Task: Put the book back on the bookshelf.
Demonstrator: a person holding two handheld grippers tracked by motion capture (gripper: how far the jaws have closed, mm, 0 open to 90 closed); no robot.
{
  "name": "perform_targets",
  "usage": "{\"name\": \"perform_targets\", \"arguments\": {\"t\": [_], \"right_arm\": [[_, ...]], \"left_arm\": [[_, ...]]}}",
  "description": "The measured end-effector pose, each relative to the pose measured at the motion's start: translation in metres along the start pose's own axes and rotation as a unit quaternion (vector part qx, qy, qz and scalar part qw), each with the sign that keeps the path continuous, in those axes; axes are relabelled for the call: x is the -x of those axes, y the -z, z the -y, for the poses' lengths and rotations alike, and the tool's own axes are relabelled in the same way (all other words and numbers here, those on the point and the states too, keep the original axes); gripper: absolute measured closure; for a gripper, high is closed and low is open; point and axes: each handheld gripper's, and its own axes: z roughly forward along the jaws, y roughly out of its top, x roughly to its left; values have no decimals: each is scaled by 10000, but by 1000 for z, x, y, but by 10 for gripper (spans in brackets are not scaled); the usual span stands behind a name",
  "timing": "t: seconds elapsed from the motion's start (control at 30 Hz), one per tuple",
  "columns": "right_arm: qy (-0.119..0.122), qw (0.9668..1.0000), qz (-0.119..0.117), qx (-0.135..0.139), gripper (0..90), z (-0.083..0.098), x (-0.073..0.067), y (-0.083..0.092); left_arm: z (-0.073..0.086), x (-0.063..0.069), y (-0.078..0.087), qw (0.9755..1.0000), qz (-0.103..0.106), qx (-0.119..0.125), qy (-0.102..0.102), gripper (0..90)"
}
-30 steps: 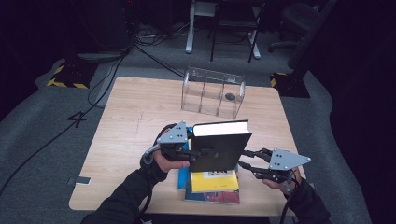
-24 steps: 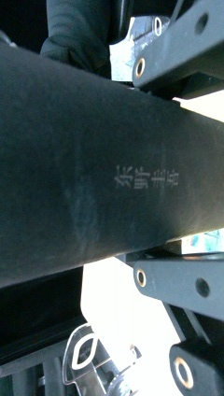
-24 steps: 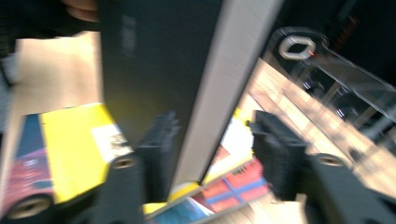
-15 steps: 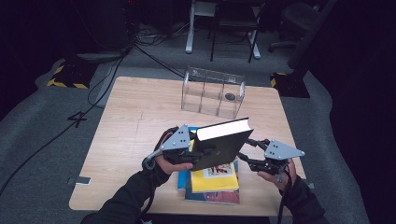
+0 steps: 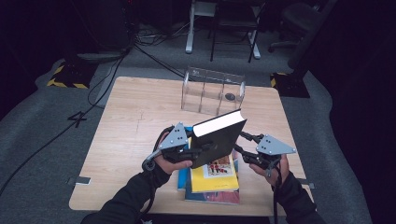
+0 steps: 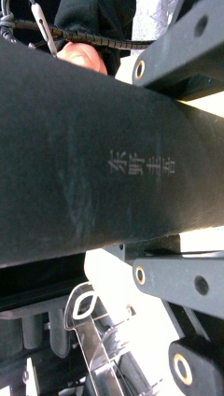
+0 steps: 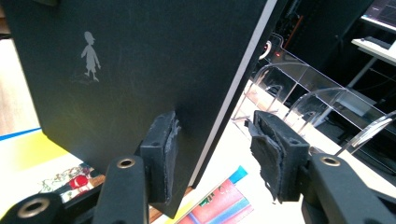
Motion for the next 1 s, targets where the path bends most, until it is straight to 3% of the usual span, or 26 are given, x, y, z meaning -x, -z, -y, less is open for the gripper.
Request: {"name": "perform_targets", "arguments": {"t": [0.17,0.23,0.37,0.43,0.47,0.53,0.6,0.87,0.93,0.97,1.0], "right_arm": [[-34,10000,55,-16,548,0,-2,-1],[-33,10000,82,-27,544,-1,-3,-1],[-28,9998,174,-44,555,-2,-5,-3],[-55,9998,194,-46,558,-2,-5,-5],[-64,9997,224,-70,568,-3,-5,-6],[-66,9996,249,-95,580,-4,-5,-9],[-88,9994,302,-127,588,-6,-4,-12],[-146,9988,374,-291,589,-12,3,-23],[-271,9990,271,-226,581,-13,3,-22],[-353,9993,96,-122,507,-15,1,-18],[-353,9993,96,-122,507,-15,1,-18]], "left_arm": [[13,5,3,9991,-52,-420,-96,412],[21,4,5,9985,-30,-555,9,416],[34,7,5,9953,-172,-955,-56,412],[39,9,5,9953,-304,-923,8,438],[39,9,5,9956,-286,-895,22,497],[37,15,2,9952,-392,-884,-132,478],[36,19,-2,9959,-320,-844,-27,441],[35,32,-14,9953,-596,-748,129,368],[35,34,-14,9953,-610,-728,192,365],[35,35,-15,9951,-616,-740,207,371],[34,37,-15,9951,-598,-758,230,371]]}}
